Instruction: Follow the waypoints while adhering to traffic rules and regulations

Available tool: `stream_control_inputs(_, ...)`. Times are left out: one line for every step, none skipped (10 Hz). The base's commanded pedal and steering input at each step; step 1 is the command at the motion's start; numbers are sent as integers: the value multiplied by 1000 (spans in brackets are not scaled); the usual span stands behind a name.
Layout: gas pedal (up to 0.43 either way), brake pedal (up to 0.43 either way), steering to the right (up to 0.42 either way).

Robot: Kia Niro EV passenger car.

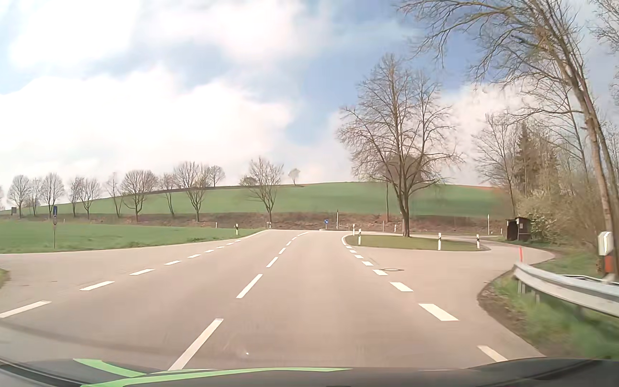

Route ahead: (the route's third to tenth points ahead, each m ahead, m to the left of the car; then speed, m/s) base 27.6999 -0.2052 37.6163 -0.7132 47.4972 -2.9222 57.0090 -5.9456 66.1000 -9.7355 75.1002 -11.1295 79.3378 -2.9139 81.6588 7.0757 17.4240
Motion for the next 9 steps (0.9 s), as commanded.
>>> stream_control_inputs(0, 177, 5)
stream_control_inputs(0, 183, 6)
stream_control_inputs(0, 183, 7)
stream_control_inputs(0, 183, 7)
stream_control_inputs(0, 189, 7)
stream_control_inputs(0, 189, 7)
stream_control_inputs(0, 189, 9)
stream_control_inputs(0, 195, 10)
stream_control_inputs(0, 201, 15)
